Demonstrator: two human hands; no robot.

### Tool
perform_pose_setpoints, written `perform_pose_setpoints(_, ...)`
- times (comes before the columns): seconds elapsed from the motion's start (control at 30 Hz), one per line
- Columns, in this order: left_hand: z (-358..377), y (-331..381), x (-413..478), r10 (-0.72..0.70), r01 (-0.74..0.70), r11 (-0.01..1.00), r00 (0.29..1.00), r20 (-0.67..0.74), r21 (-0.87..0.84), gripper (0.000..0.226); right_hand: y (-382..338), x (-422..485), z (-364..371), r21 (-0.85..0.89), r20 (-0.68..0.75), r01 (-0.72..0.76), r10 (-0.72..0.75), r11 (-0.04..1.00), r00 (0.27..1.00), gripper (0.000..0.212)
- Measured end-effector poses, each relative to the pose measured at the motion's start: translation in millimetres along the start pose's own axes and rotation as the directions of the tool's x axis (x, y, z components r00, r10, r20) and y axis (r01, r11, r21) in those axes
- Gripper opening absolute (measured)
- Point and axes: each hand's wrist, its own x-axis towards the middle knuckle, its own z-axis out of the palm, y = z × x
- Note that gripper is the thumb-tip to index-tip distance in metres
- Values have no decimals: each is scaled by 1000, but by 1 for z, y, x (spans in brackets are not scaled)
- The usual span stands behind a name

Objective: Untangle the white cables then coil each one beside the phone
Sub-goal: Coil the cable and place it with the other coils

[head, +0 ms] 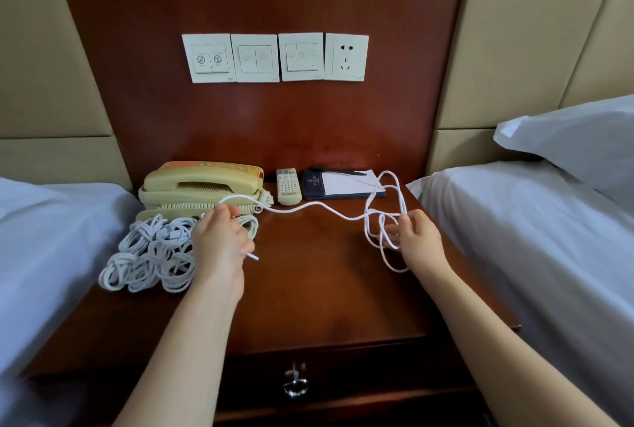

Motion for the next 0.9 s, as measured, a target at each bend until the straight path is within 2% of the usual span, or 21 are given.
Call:
perform_pose_setpoints(0.17, -12, 11, 5, 73, -89, 984, 991, -108, -157, 36, 8, 10, 3, -64, -37, 46, -49, 997, 998, 21)
perform_pose_setpoints(0.33, -19, 21, 9, 115, -160, 959, 975, -193, -235, 34, 5, 17, 4, -262, -50, 86, -102, 961, 993, 22)
perform_pose_setpoints(0.43, -25, 25, 11, 133, -209, 931, 958, -254, -299, 32, 2, 26, 9, -274, -44, 80, -96, 958, 994, 25)
perform_pose_setpoints(0.53, -36, 28, 20, 74, -189, 908, 951, -301, -374, 32, 1, 39, 12, -177, -78, 16, -30, 984, 996, 24)
perform_pose_setpoints(0.6, -43, 28, 26, 4, -124, 903, 959, -282, -410, 32, -2, 44, 11, -122, -54, -28, 21, 992, 998, 24)
perform_pose_setpoints(0.7, -47, 28, 30, -53, -36, 925, 974, -222, -378, 30, -6, 53, 11, -145, -42, -53, 47, 988, 998, 24)
perform_pose_setpoints(0.83, -45, 33, 25, -26, -27, 949, 986, -164, -313, 30, -18, 61, 19, -308, -72, -48, 27, 950, 997, 22)
perform_pose_setpoints(0.9, -46, 35, 23, -7, -33, 954, 992, -129, -300, 30, -25, 64, 25, -335, -130, -28, -17, 942, 991, 22)
